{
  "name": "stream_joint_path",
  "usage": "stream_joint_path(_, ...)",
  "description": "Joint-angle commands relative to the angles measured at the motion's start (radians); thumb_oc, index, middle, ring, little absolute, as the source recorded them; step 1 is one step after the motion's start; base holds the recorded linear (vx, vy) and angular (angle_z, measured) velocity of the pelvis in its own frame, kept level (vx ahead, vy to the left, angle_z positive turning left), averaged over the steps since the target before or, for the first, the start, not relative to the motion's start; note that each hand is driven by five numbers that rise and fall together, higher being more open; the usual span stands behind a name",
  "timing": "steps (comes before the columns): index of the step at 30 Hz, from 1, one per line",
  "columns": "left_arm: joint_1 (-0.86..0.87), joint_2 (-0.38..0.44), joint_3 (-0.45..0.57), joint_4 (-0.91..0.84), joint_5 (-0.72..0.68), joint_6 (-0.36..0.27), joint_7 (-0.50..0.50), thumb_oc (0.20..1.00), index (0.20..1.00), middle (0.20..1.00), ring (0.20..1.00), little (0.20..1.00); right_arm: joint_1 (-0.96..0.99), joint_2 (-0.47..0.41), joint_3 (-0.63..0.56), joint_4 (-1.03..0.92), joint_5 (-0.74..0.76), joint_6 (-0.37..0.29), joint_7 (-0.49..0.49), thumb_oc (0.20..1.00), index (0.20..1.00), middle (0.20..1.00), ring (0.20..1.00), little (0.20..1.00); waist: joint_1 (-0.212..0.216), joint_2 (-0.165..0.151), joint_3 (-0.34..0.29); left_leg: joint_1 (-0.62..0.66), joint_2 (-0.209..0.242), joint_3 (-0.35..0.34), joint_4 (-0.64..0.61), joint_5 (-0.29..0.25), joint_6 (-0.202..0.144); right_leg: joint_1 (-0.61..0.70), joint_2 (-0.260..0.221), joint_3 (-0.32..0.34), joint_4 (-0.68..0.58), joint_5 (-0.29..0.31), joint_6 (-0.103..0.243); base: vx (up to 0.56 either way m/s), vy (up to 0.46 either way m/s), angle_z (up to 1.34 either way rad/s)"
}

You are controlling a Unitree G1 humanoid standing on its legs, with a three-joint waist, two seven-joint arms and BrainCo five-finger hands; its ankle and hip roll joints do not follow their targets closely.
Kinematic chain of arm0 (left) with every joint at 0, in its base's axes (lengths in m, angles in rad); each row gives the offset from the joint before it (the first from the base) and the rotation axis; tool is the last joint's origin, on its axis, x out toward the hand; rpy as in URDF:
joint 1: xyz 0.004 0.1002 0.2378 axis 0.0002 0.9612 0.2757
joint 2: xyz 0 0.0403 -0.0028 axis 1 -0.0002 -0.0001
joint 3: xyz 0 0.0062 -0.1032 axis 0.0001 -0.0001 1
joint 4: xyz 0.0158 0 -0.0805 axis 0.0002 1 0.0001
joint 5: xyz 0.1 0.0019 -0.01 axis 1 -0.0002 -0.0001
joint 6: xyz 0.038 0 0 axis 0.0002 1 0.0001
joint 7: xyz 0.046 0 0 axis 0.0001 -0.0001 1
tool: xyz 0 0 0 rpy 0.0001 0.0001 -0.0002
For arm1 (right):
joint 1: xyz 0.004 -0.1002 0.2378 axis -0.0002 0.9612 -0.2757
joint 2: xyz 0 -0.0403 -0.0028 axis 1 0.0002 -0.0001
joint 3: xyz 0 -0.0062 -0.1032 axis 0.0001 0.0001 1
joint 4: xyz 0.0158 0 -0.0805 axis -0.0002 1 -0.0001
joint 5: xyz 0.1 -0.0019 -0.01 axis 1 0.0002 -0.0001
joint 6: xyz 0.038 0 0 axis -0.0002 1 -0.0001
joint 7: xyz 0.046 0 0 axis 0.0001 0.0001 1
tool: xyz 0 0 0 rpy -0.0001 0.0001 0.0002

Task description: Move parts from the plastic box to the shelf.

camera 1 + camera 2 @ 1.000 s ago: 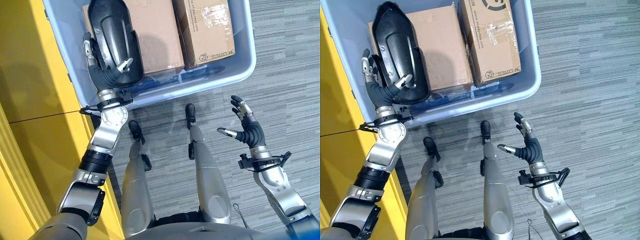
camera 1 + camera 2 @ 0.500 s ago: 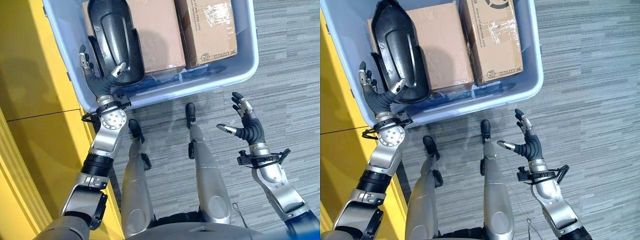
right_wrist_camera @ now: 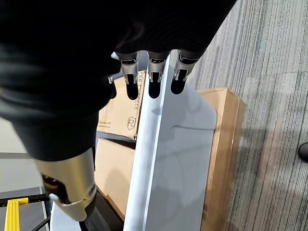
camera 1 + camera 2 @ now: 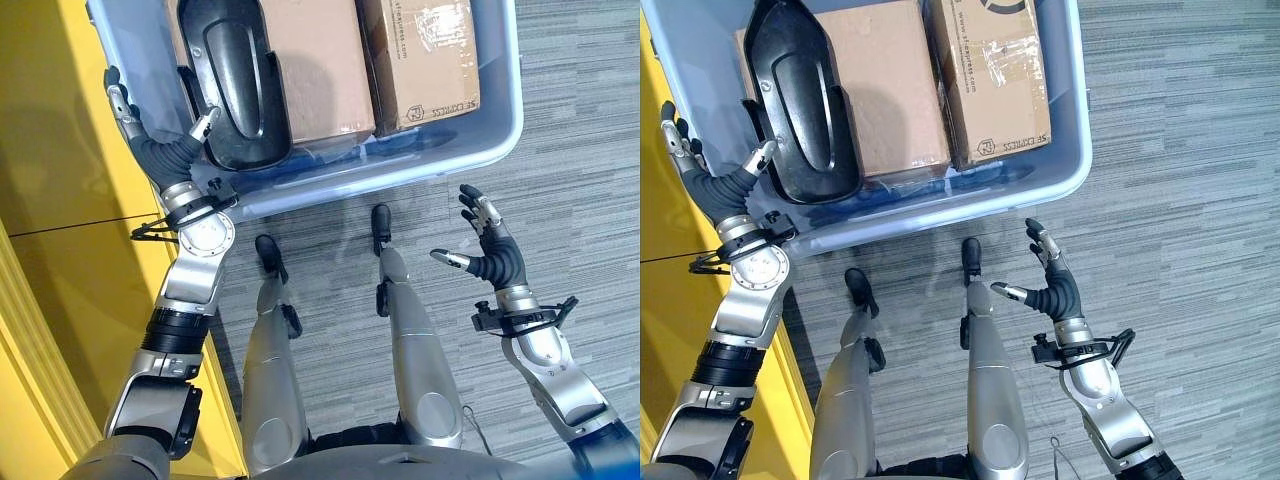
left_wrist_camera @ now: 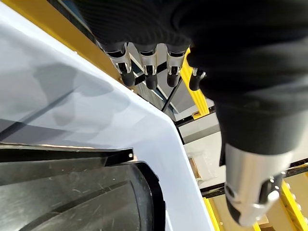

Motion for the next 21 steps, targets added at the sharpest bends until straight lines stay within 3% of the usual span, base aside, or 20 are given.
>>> stream_joint_path(1,-0.025,0.062,0.041,0.005,0.035,-0.021,0.014,1.0,1.0,1.0,1.0,1.0,-0.012,-0.013,-0.03,-0.045,-0.023,-0.039,0.001,1.0,1.0,1.0,1.0,1.0,-0.006,-0.01,-0.009,-0.025,-0.001,-0.107,0.143,-0.114,0.006,0.04,-0.035,-0.017,0.132,-0.143,0.055,0.0,0.0,0.0)
stream_joint_path(21,-0.151,0.09,-0.024,0.254,-0.078,-0.008,-0.034,1.0,1.0,1.0,1.0,1.0,0.0,-0.023,-0.024,-0.034,-0.005,-0.035,0.017,1.0,1.0,1.0,1.0,1.0,-0.03,-0.027,-0.009,-0.057,0.0,-0.107,0.155,-0.114,0.005,0.009,-0.028,-0.015,0.14,-0.143,0.055,0.0,0.0,0.0)
